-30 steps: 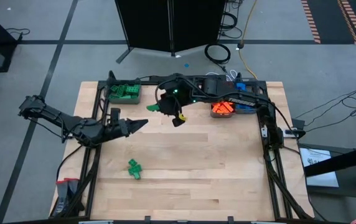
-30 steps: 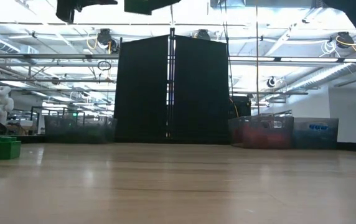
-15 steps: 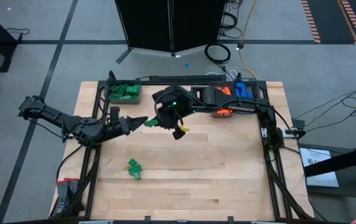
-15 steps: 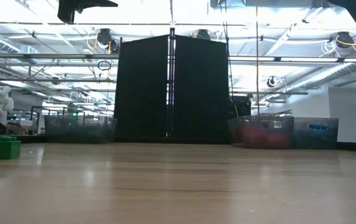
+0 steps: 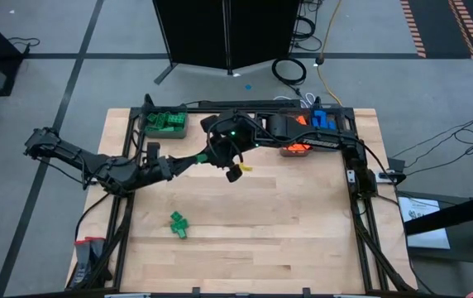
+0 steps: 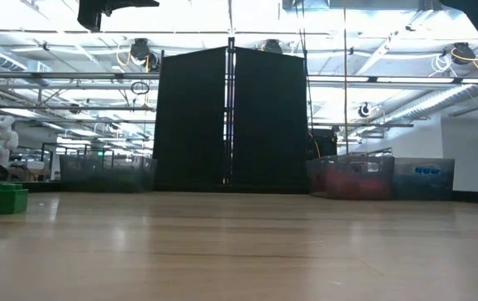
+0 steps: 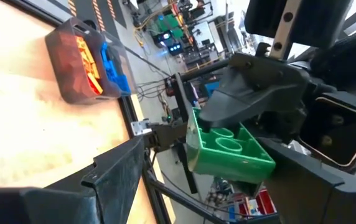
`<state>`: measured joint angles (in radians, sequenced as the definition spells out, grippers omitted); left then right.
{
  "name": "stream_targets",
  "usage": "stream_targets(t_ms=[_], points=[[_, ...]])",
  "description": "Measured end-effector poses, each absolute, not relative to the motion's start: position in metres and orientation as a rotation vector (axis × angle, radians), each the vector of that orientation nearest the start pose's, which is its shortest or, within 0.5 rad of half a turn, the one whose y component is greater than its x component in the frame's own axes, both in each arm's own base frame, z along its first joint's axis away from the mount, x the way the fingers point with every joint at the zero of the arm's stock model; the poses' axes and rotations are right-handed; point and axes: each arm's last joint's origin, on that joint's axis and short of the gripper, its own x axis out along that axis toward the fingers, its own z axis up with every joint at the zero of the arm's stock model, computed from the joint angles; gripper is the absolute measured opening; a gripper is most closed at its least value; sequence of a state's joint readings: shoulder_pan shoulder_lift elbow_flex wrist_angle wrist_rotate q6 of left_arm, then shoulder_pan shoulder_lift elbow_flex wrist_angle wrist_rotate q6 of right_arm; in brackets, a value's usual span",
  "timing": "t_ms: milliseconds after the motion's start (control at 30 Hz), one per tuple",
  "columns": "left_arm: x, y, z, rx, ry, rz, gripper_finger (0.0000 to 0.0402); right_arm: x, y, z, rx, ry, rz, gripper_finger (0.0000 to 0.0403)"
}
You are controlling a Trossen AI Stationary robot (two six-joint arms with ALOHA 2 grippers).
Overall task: Sort blocks
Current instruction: Put the green game piece into the left black bin
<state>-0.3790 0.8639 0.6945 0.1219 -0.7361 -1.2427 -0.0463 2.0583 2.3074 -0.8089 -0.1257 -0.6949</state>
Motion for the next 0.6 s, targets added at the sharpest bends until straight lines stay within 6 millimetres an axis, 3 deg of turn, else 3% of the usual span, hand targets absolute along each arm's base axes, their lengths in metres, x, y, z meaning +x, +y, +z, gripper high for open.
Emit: stream_targets(t_ms=[600], points=[[0.183, -0.0518, 0.3176, -1.2, -0.188, 0.339, 0.0293, 0.4457, -0.017, 0.401, -0.621, 0.542, 0.283, 0.0046]])
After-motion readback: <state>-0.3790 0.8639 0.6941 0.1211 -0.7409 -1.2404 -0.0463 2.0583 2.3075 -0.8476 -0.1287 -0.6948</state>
